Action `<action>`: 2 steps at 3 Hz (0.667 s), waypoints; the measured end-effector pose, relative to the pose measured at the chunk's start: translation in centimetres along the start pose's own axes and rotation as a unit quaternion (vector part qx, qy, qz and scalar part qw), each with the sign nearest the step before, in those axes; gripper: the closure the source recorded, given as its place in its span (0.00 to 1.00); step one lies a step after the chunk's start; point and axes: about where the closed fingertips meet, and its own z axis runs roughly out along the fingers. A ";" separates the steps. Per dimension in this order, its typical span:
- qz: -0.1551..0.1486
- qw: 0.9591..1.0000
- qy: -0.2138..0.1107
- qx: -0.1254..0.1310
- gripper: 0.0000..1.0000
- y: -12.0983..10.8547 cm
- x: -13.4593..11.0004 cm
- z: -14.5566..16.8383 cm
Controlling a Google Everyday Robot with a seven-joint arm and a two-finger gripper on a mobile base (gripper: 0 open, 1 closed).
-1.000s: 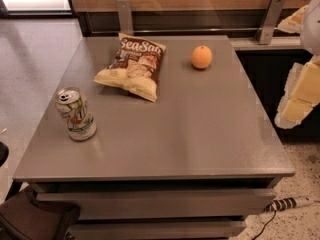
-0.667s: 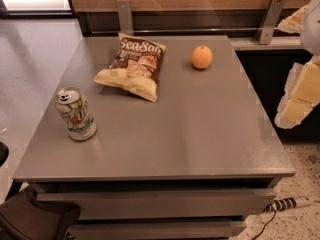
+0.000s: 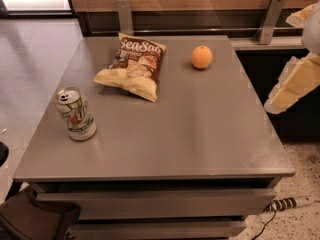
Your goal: Pick orange
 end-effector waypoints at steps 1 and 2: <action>0.065 0.996 -0.053 0.020 0.00 -1.8 1.8 2.9; 0.135 0.979 -0.149 0.040 0.00 -4.8 1.5 6.1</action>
Offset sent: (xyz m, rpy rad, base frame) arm 0.1695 -0.0535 -0.0039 0.7001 -0.5126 -0.2760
